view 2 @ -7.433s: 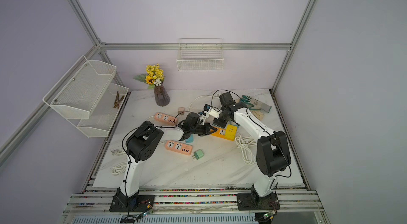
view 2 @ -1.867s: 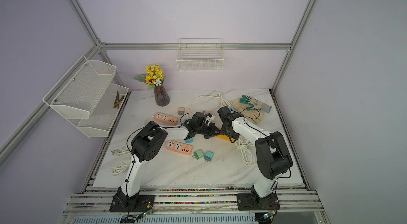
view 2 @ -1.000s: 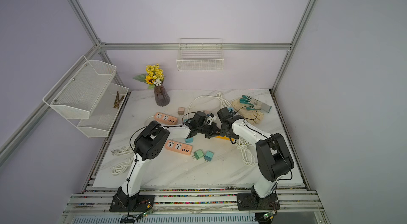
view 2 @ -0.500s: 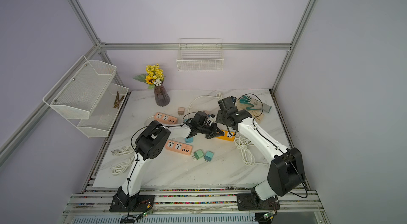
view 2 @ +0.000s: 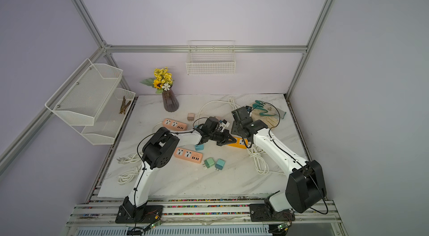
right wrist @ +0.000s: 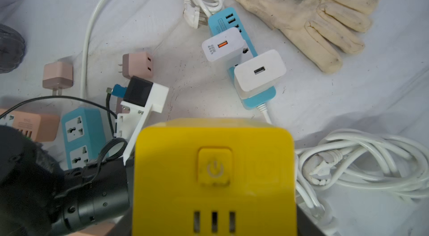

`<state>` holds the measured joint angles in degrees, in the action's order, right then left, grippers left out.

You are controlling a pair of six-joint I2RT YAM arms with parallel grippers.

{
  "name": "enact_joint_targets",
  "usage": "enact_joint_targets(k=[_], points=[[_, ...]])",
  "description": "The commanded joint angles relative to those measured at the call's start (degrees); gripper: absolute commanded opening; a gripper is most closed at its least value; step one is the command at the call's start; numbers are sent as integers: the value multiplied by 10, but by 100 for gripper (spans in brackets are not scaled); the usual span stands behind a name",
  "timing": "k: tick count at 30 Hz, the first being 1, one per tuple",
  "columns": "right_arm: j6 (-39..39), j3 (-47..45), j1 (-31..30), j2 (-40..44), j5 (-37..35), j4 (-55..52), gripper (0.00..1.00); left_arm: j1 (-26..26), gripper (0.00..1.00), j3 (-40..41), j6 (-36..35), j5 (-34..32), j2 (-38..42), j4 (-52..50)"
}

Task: Pull the plug off the socket
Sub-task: Remove the plug from the socket, then place the plug at the center of the board.

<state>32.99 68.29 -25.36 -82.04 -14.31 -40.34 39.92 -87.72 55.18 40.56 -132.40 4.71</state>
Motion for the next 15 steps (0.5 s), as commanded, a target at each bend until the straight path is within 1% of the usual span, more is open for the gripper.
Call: enact_joint_targets(k=[1, 5, 8, 11, 15], points=[[-37, -11, 5, 20, 61, 2, 0, 0, 0, 9, -53, -139, -30, -204], [-61, -10, 6, 22, 149, -28, 0, -10, 4, -65, -85, -149, 17, -231], [-82, -18, 6, 32, 227, -38, 0, -23, 8, -101, -102, -155, 60, -233], [-84, -50, 6, 59, 292, -11, 0, -43, 11, -106, -113, -172, 108, -226], [-65, -93, 5, 86, 370, 47, 0, -77, 19, -78, -132, -187, 176, -213]])
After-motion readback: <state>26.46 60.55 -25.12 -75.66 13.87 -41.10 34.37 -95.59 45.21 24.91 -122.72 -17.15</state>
